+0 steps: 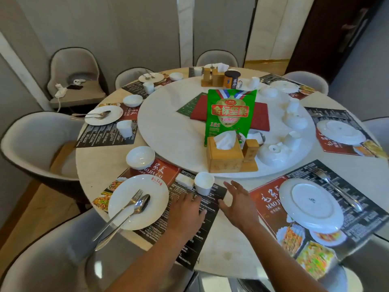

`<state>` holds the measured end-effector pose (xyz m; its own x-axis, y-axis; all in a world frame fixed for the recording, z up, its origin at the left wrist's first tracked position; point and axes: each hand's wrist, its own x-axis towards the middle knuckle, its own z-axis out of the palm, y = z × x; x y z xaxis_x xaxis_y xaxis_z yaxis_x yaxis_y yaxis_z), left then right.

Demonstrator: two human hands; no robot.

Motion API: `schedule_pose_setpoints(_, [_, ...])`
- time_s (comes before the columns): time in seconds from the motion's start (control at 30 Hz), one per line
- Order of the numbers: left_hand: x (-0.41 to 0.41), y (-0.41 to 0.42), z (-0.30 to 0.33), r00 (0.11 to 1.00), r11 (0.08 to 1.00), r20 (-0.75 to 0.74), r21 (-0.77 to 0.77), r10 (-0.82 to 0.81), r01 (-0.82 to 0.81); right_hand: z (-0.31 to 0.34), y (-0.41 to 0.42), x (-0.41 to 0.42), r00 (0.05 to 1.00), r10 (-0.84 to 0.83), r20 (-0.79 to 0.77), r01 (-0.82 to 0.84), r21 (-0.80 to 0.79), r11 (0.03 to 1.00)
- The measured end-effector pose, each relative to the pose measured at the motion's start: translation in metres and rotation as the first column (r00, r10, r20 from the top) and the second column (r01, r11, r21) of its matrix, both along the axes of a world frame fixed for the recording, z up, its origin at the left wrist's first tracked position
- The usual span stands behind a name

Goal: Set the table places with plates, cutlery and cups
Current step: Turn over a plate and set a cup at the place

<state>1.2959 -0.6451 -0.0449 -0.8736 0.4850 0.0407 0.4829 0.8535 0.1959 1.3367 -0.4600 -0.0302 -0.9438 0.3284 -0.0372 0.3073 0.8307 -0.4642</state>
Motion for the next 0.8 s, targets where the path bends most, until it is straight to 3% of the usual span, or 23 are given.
schedule_pose_setpoints(0.23, [0.031, 0.042, 0.017, 0.989, 0.989, -0.067, 0.062, -0.132, 0.136, 0.002, 0.017, 0.061, 0.995, -0.089, -0.047, 0.095, 0.145, 0.985])
schedule_pose_setpoints(0.6, [0.062, 0.116, 0.037, 0.965, 0.958, -0.041, 0.113, -0.259, 0.262, 0.017, 0.084, 0.118, 0.965, -0.245, -0.098, 0.256, 0.120, 0.959])
schedule_pose_setpoints(0.8, [0.078, 0.175, 0.035, 0.968, 0.958, -0.029, 0.143, -0.247, 0.249, 0.009, 0.135, 0.139, 0.962, -0.271, -0.009, 0.271, 0.098, 0.958])
